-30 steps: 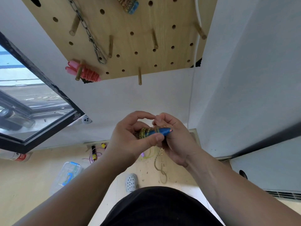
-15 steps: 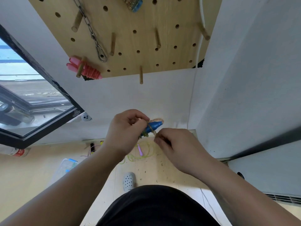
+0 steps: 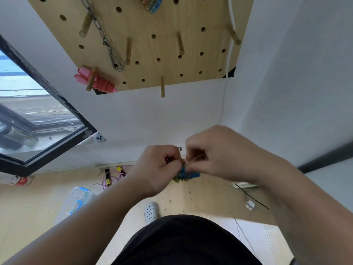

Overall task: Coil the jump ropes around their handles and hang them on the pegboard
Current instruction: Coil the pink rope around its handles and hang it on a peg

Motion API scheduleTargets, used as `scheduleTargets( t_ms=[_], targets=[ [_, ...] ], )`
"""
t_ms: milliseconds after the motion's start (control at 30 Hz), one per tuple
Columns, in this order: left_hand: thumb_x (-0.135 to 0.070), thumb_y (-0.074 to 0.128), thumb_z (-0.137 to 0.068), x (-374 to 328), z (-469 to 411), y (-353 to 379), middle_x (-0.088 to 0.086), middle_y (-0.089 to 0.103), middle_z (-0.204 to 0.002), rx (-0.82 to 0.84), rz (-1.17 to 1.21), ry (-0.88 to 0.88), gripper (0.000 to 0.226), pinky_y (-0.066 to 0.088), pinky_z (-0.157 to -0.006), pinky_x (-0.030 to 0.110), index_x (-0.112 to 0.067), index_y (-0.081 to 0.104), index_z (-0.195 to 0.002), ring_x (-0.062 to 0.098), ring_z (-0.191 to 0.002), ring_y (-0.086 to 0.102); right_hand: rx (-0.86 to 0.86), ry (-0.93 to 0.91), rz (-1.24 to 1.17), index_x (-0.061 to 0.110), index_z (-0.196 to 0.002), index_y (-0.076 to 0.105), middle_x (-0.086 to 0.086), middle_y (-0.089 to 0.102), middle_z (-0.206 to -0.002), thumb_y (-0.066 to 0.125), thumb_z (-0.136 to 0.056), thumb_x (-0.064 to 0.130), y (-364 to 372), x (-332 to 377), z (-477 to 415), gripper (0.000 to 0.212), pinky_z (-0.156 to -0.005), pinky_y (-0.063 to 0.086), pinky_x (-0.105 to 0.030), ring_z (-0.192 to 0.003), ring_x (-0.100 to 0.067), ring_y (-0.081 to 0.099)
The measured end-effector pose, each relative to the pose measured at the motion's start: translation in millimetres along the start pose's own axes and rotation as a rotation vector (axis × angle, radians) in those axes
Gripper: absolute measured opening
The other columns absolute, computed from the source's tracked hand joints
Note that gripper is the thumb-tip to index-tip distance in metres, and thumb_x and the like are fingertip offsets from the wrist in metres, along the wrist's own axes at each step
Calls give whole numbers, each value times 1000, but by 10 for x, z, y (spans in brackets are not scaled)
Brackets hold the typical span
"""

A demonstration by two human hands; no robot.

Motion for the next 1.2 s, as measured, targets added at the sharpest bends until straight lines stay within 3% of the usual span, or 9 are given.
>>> scheduleTargets(
  t_ms=[133, 300, 467, 567, 633, 733, 900, 1033, 1200],
  targets=[
    [-5, 61, -79, -245, 100, 5, 10, 62, -67, 55, 217, 116, 22, 40, -53, 20, -21, 69, -66, 8, -56, 51, -46, 58, -705, 13, -70, 68, -7, 65, -65, 88, -77, 17, -19, -386, -24, 22, -56, 45, -20, -58, -6, 55],
    [-35, 68, -68, -327, 6, -198, 31, 60, -78, -105, 600, 136, 12, 41, -59, 42, -23, 69, -68, 34, -66, 52, -281, 221, -1434, 17, -67, 57, -5, 42, -59, 66, -92, 15, 515, -551, -97, 27, -46, 27, -22, -51, -12, 32],
    [-40, 90, -67, -116, -76, -118, 39, 60, -83, -96, 642, -31, 38, 34, -48, 30, -26, 63, -90, 33, -67, 45, -473, 414, -985, 8, -79, 58, -2, 49, -61, 53, -103, 19, 501, -664, 71, 27, -51, 34, -25, -53, -9, 39],
    [-19, 74, -89, 6, -127, -181, 20, 67, -78, -178, 659, -114, 13, 31, -46, 26, -25, 76, -100, 26, -60, 42, -351, 387, -631, 26, -88, 64, 9, 57, -65, 47, -106, 29, 554, -558, 105, 24, -56, 39, -17, -57, -3, 50],
    [-12, 66, -93, 78, -159, -269, 9, 69, -74, -241, 637, -148, 18, 31, -44, 25, -21, 81, -93, 21, -55, 41, -225, 369, -438, 31, -96, 65, 10, 63, -72, 47, -104, 34, 631, -458, 131, 19, -65, 47, -18, -68, -4, 58],
    [-14, 68, -90, 105, -185, -363, -1, 72, -72, -262, 391, -124, 16, 38, -46, 23, -22, 81, -85, 14, -54, 50, -37, 291, -119, 24, -84, 55, 4, 60, -79, 45, -104, 39, 651, -237, 146, 28, -76, 51, -38, -79, -18, 58],
    [-19, 70, -87, 10, -72, -62, -14, 64, -59, -79, -122, 72, 29, 43, -52, 24, -33, 69, -62, 7, -54, 55, 110, 32, 213, 28, -87, 57, 9, 56, -82, 53, -100, 40, 255, 71, 67, 18, -69, 41, -35, -79, -14, 53],
    [-36, 66, -88, -124, 98, 136, -6, 56, -58, 112, 101, 179, 21, 36, -52, 23, -32, 71, -67, 5, -52, 46, -13, -6, -341, 18, -77, 70, 9, 66, -69, 83, -82, 30, -109, -208, 36, 19, -61, 47, -22, -65, -5, 59],
    [-54, 88, -68, -395, 151, -71, 8, 72, -71, 94, 593, 300, 28, 54, -56, 33, -29, 79, -77, 23, -62, 65, -32, 59, -1427, 15, -72, 66, -5, 62, -65, 86, -76, 31, 427, -373, -56, 26, -55, 36, -26, -56, -18, 46]
  ],
)
Point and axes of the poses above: each hand's wrist, its own z-axis away from the middle knuckle, its own y-axis out of the palm, x = y × z, the point moved 10 cm from there along -z, towards the middle knuckle
